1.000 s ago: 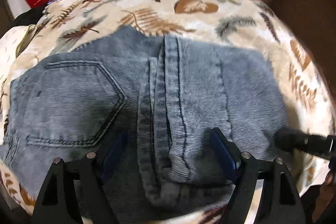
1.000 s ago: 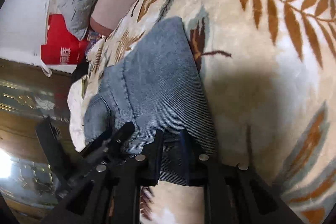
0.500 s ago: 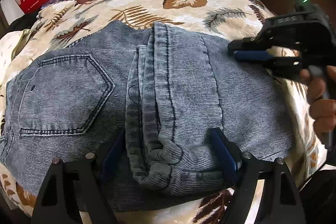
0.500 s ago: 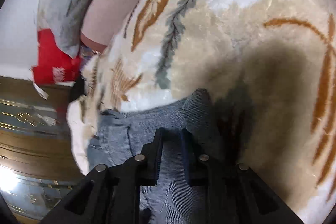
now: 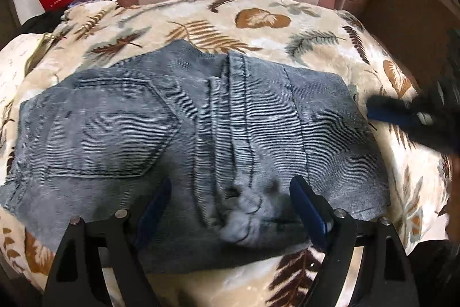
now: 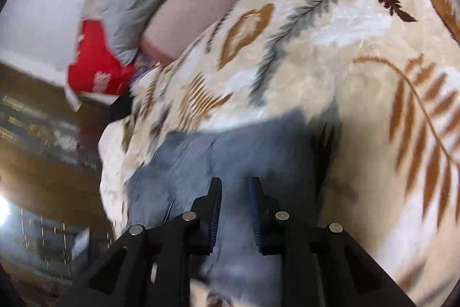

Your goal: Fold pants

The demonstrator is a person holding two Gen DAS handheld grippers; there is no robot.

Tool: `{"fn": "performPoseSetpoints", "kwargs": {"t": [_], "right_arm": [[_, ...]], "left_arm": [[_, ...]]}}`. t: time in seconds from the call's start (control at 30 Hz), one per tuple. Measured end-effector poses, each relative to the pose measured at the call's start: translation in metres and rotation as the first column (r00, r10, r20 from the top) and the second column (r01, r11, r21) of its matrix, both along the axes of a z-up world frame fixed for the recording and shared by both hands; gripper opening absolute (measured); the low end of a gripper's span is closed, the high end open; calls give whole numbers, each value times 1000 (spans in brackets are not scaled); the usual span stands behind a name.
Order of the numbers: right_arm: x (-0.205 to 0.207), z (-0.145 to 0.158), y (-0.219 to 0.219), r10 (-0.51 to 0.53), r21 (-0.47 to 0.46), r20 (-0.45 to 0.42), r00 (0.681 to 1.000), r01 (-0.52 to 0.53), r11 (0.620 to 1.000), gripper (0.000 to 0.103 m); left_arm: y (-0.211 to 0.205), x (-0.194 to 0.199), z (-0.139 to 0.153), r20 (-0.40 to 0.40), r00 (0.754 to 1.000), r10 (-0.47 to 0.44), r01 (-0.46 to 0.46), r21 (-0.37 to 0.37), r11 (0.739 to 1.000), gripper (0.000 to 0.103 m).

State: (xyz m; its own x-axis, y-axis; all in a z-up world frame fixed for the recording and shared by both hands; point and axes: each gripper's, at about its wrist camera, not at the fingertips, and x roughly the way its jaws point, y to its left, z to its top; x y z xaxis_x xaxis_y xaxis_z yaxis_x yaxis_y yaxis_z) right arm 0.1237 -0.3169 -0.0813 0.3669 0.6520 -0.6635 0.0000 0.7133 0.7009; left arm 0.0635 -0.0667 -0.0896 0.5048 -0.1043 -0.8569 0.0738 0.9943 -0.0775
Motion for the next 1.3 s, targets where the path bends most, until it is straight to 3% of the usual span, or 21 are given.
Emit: {"fn": "performPoseSetpoints", "kwargs": {"t": [0.07, 0.13, 0.17, 0.37, 0.4, 0.47, 0.53, 0.7, 0.77, 0.83, 0.87, 0.97, 1.03, 1.1, 1.17, 1.3], "right_arm": [[-21, -10, 5, 17, -19, -30, 999, -18, 1000, 23], [-30, -37, 12, 40, -114, -102, 994, -52, 992, 25], [-34, -41, 11, 31, -101, -97, 995, -40, 994, 25], [-46, 1, 17, 36, -113, 7, 999, -35, 993, 25], [-50, 1, 17, 43, -110, 15, 999, -41, 993, 26], [-55, -13, 23, 60, -142, -20, 998, -62, 988, 41], [-58, -29, 23, 52, -153, -57, 997, -60, 986, 41], [-59, 4, 33, 60, -162, 10, 998, -57, 985, 41], [-61, 8, 38, 76, -162, 33, 997, -69, 984, 50], [-59, -8, 45, 89, -197, -2, 996, -88, 977, 59], [-59, -19, 45, 89, -216, -47, 995, -97, 971, 59], [-60, -11, 47, 72, -208, -18, 997, -74, 975, 59], [-59, -2, 49, 68, -203, 3, 998, -66, 977, 59], [-59, 10, 55, 77, -233, 34, 996, -67, 970, 59], [-60, 17, 64, 83, -249, 50, 995, -68, 966, 59], [-65, 23, 73, 112, -256, 73, 991, -90, 962, 59]], "left_arm": [[4, -1, 0, -8, 1000, 13, -13, 10, 1000, 85], [8, -2, 1, -24, 999, 27, -27, 2, 1000, 85], [10, -4, 3, -25, 999, 31, -31, -4, 1000, 85], [18, -18, 17, 6, 999, 44, -44, 8, 999, 85], [19, -19, 18, 6, 999, 46, -46, 7, 999, 85], [22, -21, 19, 8, 999, 51, -51, 4, 999, 85], [24, -24, 19, 5, 999, 54, -54, 2, 999, 85], [35, -28, 22, 10, 997, 73, -72, -4, 997, 85], [40, -30, 24, 16, 996, 84, -84, -10, 996, 85], [48, -33, 26, 21, 995, 94, -94, -24, 995, 85], [53, -35, 27, 25, 995, 100, -99, -30, 995, 85], [79, -45, 31, 34, 989, 141, -138, -79, 987, 85], [107, -52, 30, 22, 979, 204, -199, -147, 969, 85], [138, -61, 29, 10, 961, 278, -268, -237, 934, 85], [171, -70, 25, -12, 931, 366, -352, -304, 885, 85], [231, -84, 10, -85, 845, 528, -511, -423, 748, 85]]}}
